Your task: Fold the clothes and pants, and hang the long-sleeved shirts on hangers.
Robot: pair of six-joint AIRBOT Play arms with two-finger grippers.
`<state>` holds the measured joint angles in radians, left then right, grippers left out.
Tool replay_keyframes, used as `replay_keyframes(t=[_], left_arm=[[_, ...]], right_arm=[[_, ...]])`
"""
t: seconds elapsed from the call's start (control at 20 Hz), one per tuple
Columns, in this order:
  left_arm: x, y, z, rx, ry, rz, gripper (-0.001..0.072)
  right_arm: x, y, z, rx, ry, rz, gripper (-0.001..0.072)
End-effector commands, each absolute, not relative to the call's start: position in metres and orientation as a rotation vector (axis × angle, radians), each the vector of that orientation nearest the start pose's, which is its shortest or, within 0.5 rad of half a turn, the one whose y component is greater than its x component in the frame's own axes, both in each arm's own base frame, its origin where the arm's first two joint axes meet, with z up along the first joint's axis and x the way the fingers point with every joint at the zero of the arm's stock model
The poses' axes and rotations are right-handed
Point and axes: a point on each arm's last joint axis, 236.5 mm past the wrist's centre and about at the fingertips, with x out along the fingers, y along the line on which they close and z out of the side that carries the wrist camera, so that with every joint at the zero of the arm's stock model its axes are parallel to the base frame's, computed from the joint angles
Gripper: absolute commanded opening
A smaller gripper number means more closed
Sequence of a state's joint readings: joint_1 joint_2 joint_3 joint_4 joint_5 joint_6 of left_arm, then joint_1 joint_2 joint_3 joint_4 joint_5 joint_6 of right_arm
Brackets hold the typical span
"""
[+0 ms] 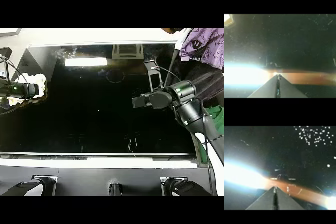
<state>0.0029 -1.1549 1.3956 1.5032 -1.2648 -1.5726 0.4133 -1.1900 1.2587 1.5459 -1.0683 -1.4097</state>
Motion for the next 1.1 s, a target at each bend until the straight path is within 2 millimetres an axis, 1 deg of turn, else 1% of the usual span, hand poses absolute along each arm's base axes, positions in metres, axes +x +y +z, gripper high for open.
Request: replay_keyframes(t=[0.0, 0.9, 1.05], left_arm=[[0.3966, -0.0142, 0.1378, -0.054, 1.023, -0.045, 0.0017], [0.3967, -0.014, 0.1379, -0.054, 1.023, -0.044, 0.0017], [0.4021, -0.0139, 0.1412, -0.055, 0.996, -0.044, 0.0017]], right_arm=[[0.3856, 0.1642, 0.0919, -0.08, 1.002, 0.285, 0.0032], [0.3857, 0.1642, 0.092, -0.08, 1.002, 0.285, 0.0032], [0.3857, 0.1642, 0.092, -0.08, 1.002, 0.285, 0.0032]])
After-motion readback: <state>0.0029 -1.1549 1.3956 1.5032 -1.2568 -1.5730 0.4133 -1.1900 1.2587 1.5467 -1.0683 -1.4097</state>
